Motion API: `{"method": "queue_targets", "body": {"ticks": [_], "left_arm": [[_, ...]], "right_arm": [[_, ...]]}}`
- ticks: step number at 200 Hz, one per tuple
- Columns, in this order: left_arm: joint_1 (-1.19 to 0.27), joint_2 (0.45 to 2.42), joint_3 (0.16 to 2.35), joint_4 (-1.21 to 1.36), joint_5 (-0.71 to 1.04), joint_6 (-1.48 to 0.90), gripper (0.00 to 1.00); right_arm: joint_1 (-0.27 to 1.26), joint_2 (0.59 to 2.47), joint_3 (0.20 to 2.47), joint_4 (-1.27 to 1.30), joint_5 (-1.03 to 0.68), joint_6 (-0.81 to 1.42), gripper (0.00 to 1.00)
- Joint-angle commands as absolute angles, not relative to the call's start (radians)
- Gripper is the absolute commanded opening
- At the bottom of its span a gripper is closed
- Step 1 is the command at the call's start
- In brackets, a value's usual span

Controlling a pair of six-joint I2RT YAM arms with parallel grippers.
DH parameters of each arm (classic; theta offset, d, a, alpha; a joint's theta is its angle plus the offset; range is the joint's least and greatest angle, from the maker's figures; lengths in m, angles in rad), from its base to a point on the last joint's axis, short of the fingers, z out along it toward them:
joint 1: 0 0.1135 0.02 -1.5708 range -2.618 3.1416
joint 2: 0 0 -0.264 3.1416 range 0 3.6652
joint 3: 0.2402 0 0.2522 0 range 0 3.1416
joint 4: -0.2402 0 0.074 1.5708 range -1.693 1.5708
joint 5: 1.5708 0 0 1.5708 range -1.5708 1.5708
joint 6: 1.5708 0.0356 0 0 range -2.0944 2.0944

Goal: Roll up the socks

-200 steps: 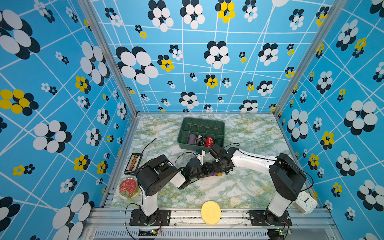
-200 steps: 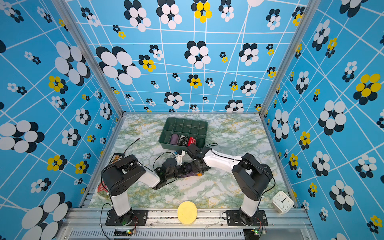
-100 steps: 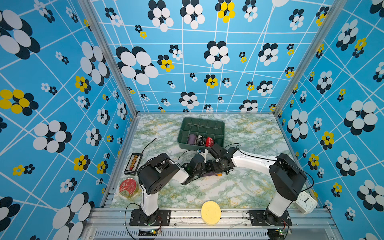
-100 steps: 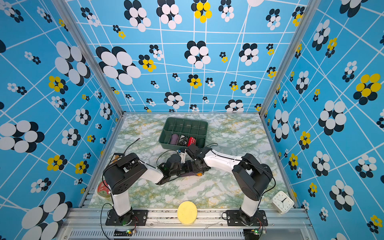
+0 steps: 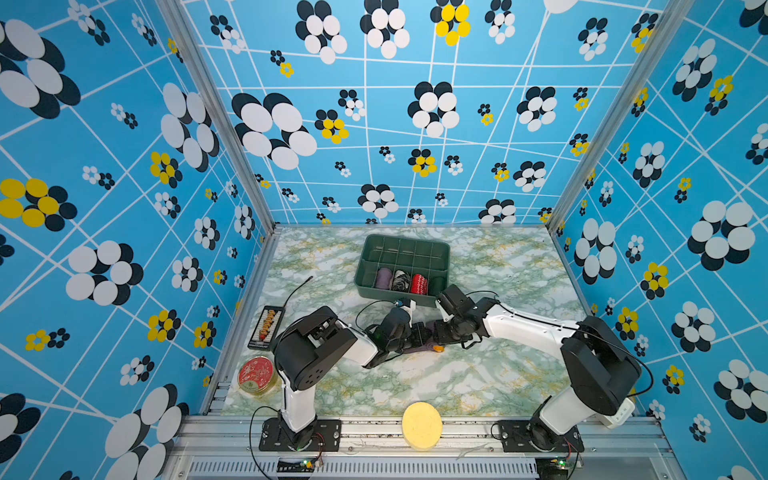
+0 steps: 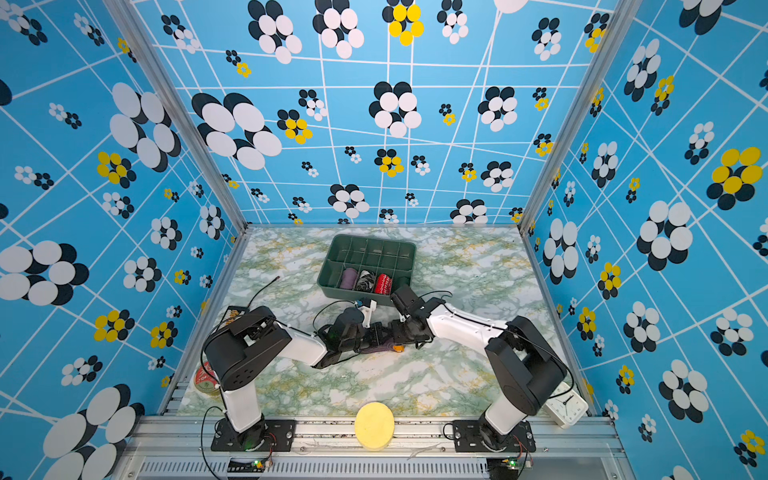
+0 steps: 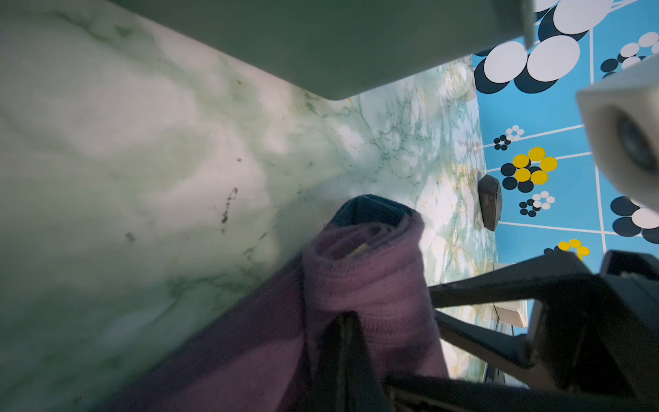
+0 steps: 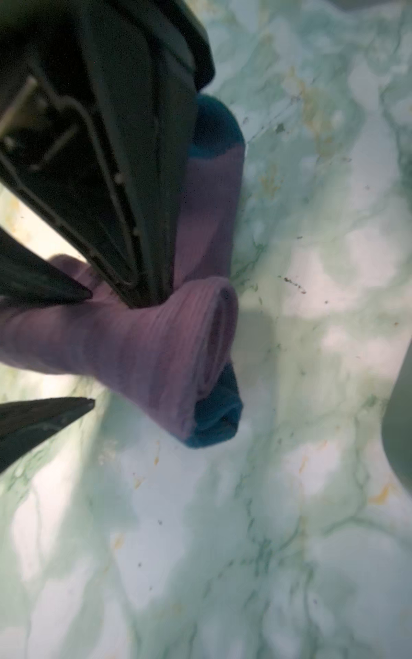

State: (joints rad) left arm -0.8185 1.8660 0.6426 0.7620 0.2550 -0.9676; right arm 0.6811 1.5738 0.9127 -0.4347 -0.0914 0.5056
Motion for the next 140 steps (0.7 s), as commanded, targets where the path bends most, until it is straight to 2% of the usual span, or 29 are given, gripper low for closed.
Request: {"method": "queue_targets", "body": {"ticks": [1,15,38,81,140], "left_arm": [[-0.812,1.884,0.617,0.669,0.258,-0.945,0.00],[-0.811,1.884,0.617,0.670,0.258,-0.945,0.00],[-0.811,1.885,0.617,0.671,0.261,-0.943,0.00],[-0.811,1.878,0.615,0.660,0.264,-0.941,0.00],[-0.811,1.854,0.652,0.565,0.273,-0.903,0.00]], "right_arm": [[0.626,1.468,0.848,-0.341,-0.201,0.544,0.48],[0.587,1.404,0.802,-0.311,-0.223,0.562,0.52],[0.537,1.358,0.757,-0.319,-0.188,0.578,0.51],[0.523,1.461,0.748,-0.318,-0.205,0.584,0.39],[0.523,1.499,0.738,-0.221,-0.254,0.597,0.38]]}}
